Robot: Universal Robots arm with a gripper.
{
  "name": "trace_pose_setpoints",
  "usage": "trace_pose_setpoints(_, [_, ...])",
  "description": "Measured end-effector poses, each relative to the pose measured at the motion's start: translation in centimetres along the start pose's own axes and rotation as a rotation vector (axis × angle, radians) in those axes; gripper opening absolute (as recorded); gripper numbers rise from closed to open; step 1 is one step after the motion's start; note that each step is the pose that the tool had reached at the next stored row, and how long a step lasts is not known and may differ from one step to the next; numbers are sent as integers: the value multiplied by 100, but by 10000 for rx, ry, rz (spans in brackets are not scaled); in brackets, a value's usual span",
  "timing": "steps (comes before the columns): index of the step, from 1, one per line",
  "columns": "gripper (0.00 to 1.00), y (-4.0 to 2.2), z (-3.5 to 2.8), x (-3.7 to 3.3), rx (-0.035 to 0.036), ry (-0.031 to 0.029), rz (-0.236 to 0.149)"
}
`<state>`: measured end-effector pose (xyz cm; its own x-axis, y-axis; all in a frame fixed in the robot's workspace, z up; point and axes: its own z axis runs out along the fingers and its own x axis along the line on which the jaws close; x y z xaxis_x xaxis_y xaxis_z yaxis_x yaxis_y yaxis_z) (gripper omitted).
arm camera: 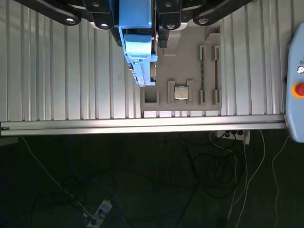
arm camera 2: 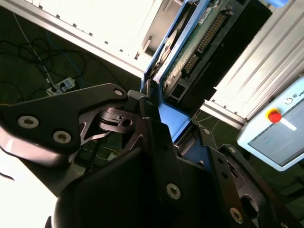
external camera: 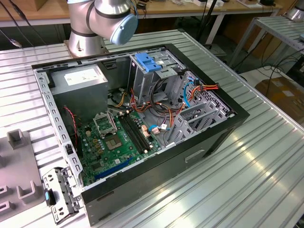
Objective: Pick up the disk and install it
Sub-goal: 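Pick up the disk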
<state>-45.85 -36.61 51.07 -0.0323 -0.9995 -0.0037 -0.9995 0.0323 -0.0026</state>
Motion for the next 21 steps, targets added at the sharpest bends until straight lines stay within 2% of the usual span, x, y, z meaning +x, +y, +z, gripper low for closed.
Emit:
trace_pose_setpoints(15, [37,-136,1,-4,0,0,0])
trace_pose_setpoints(21, [37,-229,1,-7,1,-1,0])
